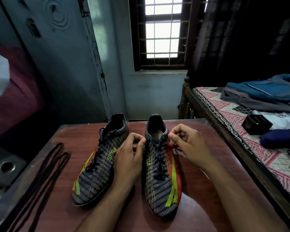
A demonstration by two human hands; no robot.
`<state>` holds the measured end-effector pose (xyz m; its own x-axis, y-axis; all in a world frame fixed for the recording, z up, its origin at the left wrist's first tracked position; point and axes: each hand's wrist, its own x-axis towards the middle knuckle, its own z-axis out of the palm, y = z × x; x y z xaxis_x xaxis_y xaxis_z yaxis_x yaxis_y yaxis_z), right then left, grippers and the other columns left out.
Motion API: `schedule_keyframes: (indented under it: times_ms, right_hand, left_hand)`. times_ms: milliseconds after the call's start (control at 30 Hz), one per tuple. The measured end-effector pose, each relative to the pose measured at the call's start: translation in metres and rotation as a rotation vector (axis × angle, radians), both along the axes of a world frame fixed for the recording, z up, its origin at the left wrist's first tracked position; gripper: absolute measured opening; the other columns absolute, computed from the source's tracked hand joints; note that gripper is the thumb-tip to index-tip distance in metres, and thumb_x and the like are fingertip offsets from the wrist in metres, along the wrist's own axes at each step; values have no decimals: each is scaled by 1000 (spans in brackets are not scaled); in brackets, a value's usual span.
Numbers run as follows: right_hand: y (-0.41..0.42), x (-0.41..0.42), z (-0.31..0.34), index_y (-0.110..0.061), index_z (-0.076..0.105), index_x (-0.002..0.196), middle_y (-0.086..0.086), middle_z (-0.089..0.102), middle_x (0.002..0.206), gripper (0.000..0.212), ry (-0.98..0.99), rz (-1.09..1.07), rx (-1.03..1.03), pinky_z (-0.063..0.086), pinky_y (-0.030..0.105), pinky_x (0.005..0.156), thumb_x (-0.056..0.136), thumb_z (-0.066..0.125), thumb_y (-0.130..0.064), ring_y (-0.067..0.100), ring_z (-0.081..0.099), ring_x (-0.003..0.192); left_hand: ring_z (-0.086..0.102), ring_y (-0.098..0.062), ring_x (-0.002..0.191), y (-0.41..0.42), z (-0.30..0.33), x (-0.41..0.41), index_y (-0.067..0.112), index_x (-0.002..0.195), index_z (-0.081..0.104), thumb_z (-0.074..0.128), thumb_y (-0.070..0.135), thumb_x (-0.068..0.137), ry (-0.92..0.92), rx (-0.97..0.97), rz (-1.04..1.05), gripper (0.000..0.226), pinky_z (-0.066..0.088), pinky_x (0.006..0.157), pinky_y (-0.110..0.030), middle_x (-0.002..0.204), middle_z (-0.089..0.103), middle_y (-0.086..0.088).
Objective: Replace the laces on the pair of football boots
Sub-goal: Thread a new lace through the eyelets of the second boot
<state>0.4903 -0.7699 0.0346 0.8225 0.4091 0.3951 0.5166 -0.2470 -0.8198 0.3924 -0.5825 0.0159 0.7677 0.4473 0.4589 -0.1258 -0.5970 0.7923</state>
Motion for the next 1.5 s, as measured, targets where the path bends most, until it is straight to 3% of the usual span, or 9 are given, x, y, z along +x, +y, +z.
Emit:
schedule_keyframes:
  times_ms: [267, 467, 633, 767, 867, 1000, 1133, 1333, 1500]
  right_hand:
    - [-1, -6, 8, -12, 64, 82, 7, 68, 61, 19, 169, 16, -24, 60, 45, 57, 96, 71, -22, 26, 69, 56]
    - [3, -41, 32, -5, 62, 84, 11, 63, 64, 30, 501, 203, -179, 49, 28, 44, 102, 63, -29, 21, 59, 51]
    - [8, -75, 44, -1, 70, 106, 9, 66, 80, 41, 753, 195, 125, 57, 36, 58, 104, 54, -39, 20, 65, 70]
    - [4, -89, 58, -1, 74, 110, 16, 73, 95, 39, 695, 130, 99, 58, 56, 88, 103, 56, -36, 22, 66, 87]
    - [6, -93, 77, 1, 74, 107, 24, 73, 108, 33, 593, 130, -57, 56, 51, 96, 105, 55, -26, 23, 68, 92]
    - [20, -90, 102, -3, 75, 96, 18, 75, 100, 27, 518, 112, -153, 53, 40, 86, 102, 56, -20, 21, 68, 90]
    - [35, -76, 123, -12, 69, 84, 10, 67, 84, 19, 500, -39, -96, 43, 40, 80, 95, 55, -18, 25, 62, 81]
    - [50, -50, 158, -18, 60, 74, 1, 59, 75, 25, 363, -176, 17, 41, 37, 73, 98, 52, -21, 21, 56, 77]
    - [65, -37, 167, -19, 57, 76, 6, 63, 82, 28, 331, -176, 104, 41, 33, 68, 102, 49, -24, 17, 62, 73]
  left_hand:
    - [67, -5, 66, 2, 3, -1, 25, 83, 69, 67, 35, 97, 34, -53, -38, 18, 58, 66, -38, 72, 71, 9]
    - [59, -7, 55, -2, 12, -12, 25, 70, 68, 65, 39, 96, -40, -65, -192, 30, 49, 56, -32, 62, 66, 9]
    - [64, -6, 76, -16, 20, -26, 23, 89, 73, 64, 40, 95, -212, 242, -339, 20, 53, 66, -35, 84, 65, 14]
    - [57, -9, 75, -19, 22, -33, 26, 93, 74, 65, 43, 94, -260, 319, -314, 19, 51, 59, -36, 87, 56, 10]
    - [55, -3, 74, -17, 27, -38, 28, 96, 69, 75, 38, 91, -324, 334, -319, 13, 51, 61, -22, 90, 54, 11]
    - [56, 8, 89, -14, 27, -38, 20, 102, 69, 82, 31, 86, -367, 227, -358, 23, 42, 76, -4, 102, 55, 9]
    - [61, -9, 96, -4, 26, -32, 22, 105, 63, 61, 30, 94, -408, 59, -214, 14, 54, 79, -30, 106, 55, 8]
    - [62, -8, 116, 4, 4, -5, 40, 136, 55, 41, 56, 99, -55, -15, -212, 42, 53, 96, -37, 132, 60, 14]
    - [62, 9, 93, 5, 4, -5, 34, 121, 70, 52, 40, 104, -58, 23, -222, 25, 46, 78, -7, 122, 63, 21]
